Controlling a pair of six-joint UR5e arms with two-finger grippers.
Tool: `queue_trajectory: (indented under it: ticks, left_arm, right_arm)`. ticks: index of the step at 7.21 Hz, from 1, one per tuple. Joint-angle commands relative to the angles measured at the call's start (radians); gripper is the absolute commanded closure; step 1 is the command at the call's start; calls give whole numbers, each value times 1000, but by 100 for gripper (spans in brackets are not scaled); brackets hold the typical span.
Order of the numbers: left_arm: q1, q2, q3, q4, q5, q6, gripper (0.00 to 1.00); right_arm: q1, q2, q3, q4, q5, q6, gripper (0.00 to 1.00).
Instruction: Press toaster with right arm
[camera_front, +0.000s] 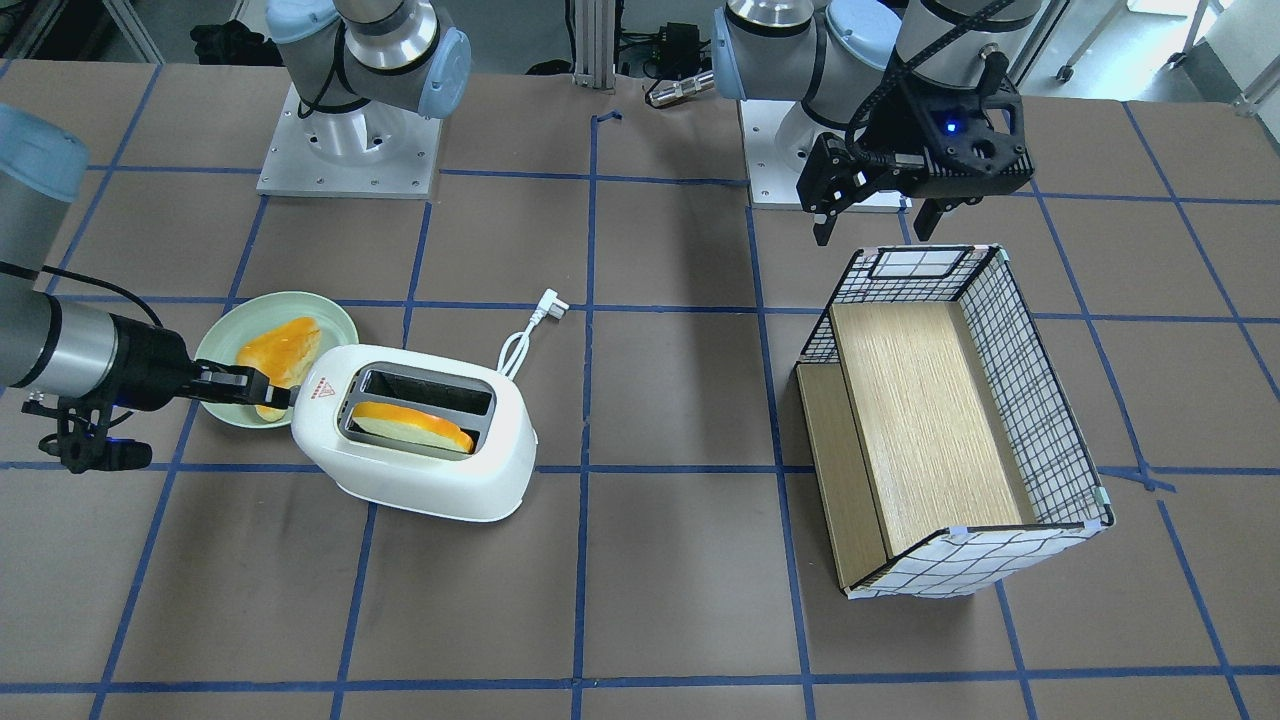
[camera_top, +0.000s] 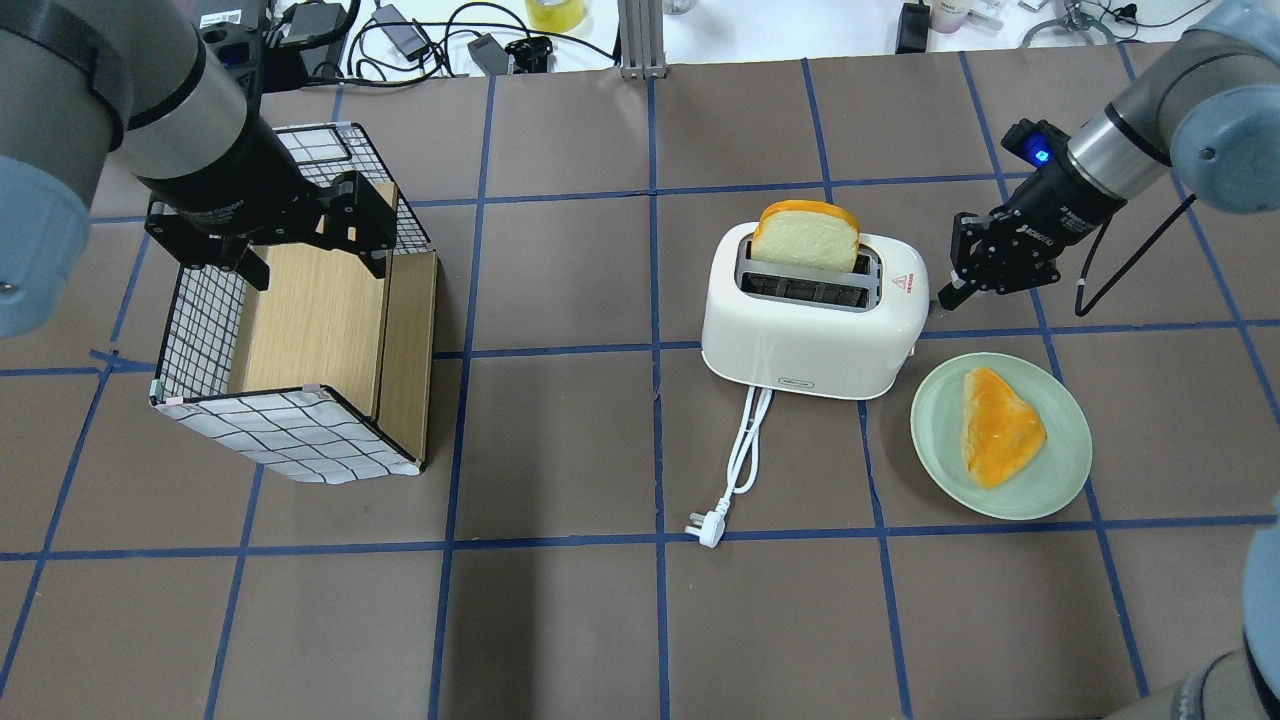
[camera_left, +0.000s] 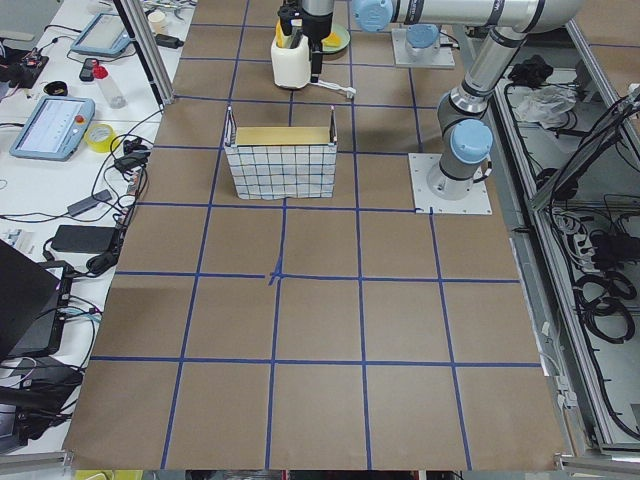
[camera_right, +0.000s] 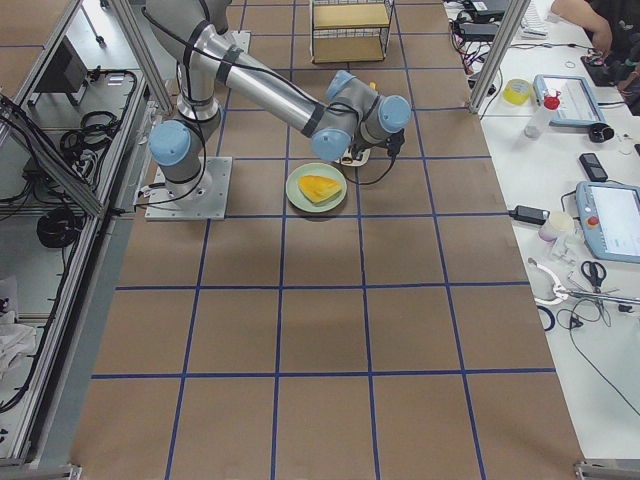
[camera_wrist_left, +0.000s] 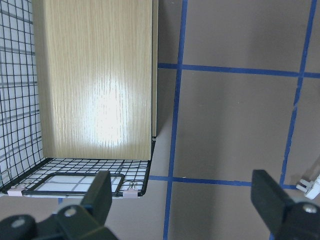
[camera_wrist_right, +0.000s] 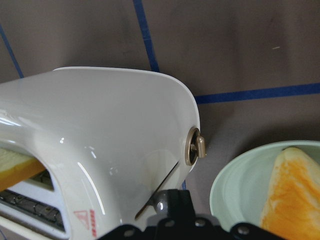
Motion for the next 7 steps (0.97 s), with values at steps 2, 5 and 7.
queue_trajectory:
  ticks: [2,5,7]
  left_arm:
    - [0,0,-1,0,0,0,0]
    - [0,0,0,0,0,0,0]
    - [0,0,0,0,0,0,0]
  right_arm:
    - [2,-149,-80,63,-92,95,83]
    - [5,-190,-272,139,-268,98,4]
    - [31,-203,-299,136,-277,142,0]
